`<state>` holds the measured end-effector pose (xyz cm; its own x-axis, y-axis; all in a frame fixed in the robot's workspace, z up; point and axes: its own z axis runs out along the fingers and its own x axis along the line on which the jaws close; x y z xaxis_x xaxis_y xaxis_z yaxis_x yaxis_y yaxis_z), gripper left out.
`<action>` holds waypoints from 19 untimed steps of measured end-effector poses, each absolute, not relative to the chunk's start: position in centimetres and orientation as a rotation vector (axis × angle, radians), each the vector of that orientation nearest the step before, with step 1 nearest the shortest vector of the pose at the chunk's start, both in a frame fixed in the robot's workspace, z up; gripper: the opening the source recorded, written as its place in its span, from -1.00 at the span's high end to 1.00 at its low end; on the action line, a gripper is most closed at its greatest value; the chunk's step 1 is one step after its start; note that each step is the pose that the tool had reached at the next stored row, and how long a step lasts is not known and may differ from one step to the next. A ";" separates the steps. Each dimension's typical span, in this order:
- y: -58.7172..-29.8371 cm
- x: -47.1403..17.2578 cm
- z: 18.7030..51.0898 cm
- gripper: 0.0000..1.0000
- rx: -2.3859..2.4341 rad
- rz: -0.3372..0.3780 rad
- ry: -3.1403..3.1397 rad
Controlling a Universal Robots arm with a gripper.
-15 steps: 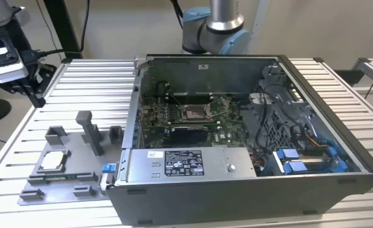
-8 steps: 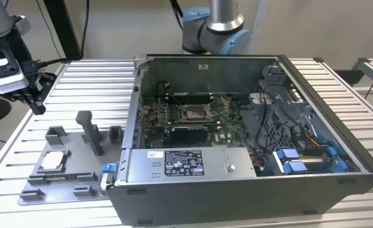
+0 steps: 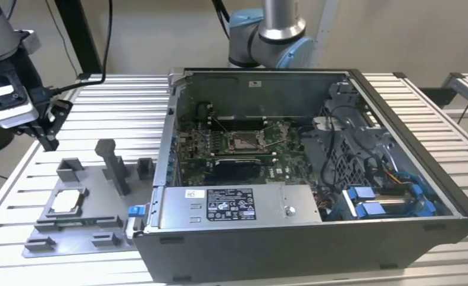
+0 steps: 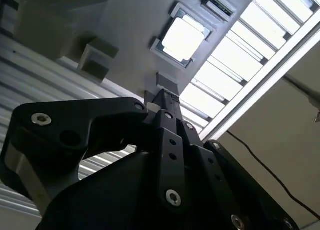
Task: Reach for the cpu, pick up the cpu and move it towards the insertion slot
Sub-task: 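Reach for the cpu, then pick up the cpu and move it towards the insertion slot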
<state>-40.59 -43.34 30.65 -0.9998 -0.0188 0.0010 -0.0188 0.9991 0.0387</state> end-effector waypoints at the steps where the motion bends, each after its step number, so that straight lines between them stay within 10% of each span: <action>1: -43.4 -40.6 30.5 1.00 0.029 -0.061 -3.139; 19: -44.8 -41.2 27.7 1.00 0.029 -0.060 -3.139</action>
